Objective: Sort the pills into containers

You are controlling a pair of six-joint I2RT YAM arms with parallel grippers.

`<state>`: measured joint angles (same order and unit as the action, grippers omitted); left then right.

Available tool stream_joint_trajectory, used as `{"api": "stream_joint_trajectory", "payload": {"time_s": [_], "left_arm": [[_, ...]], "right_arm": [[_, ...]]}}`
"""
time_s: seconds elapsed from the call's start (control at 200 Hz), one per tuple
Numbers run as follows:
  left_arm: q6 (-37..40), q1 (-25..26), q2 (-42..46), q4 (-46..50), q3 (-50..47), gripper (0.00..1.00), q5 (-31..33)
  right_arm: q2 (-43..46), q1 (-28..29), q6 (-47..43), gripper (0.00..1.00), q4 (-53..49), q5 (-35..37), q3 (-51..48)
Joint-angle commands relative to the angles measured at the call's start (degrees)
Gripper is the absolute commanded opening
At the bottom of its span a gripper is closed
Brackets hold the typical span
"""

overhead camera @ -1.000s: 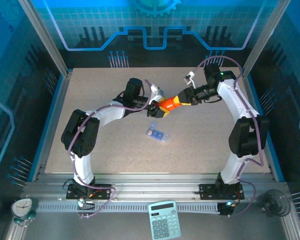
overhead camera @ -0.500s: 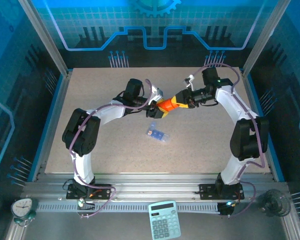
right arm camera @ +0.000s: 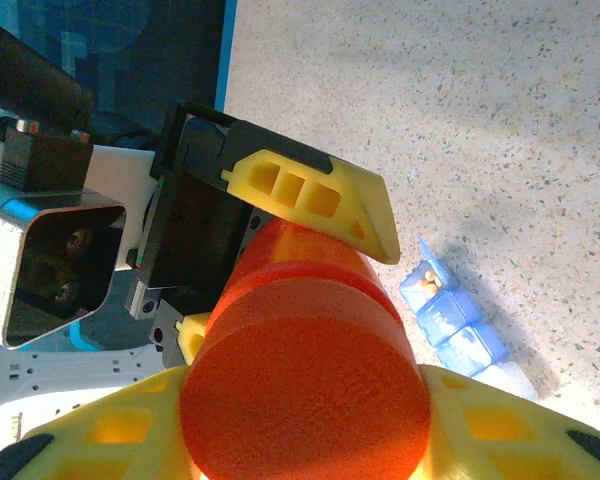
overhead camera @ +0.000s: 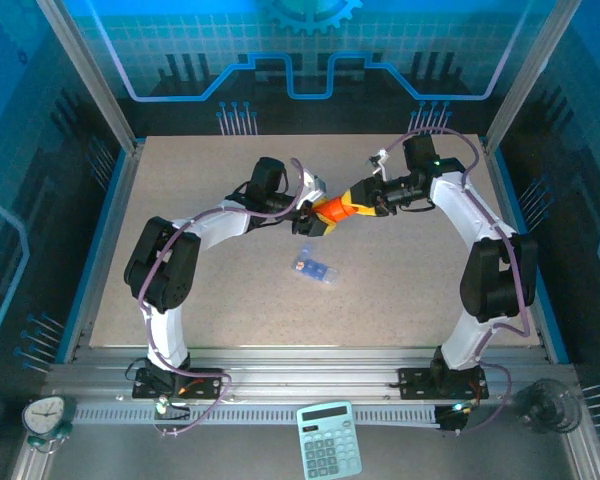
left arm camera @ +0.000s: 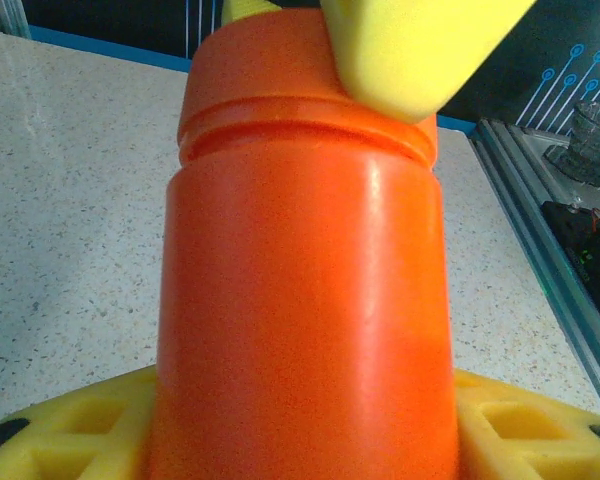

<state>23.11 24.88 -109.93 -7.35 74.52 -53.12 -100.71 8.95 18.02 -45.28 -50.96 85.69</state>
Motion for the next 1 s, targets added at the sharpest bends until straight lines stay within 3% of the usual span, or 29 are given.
{"api": "stream_joint_trajectory", "payload": {"time_s": [0.0,0.54,0.996], "left_arm": [[2.3,2.7,0.6,-6.3,4.0,0.13,-3.6],[1.4,2.7,0.1,-5.9,4.3,0.13,-3.4],[-5.9,2.2,-0.7,-15.9,1.8,0.12,-2.6]], "right_arm": [[-0.6,4.2,2.3,0.42,2.3,-0.4,-1.2],[3.3,2.9,4.5,0.72,3.4,1.5,0.4],[9.0,-0.3,6.2,0.91,6.2,1.6,-0.9]]}}
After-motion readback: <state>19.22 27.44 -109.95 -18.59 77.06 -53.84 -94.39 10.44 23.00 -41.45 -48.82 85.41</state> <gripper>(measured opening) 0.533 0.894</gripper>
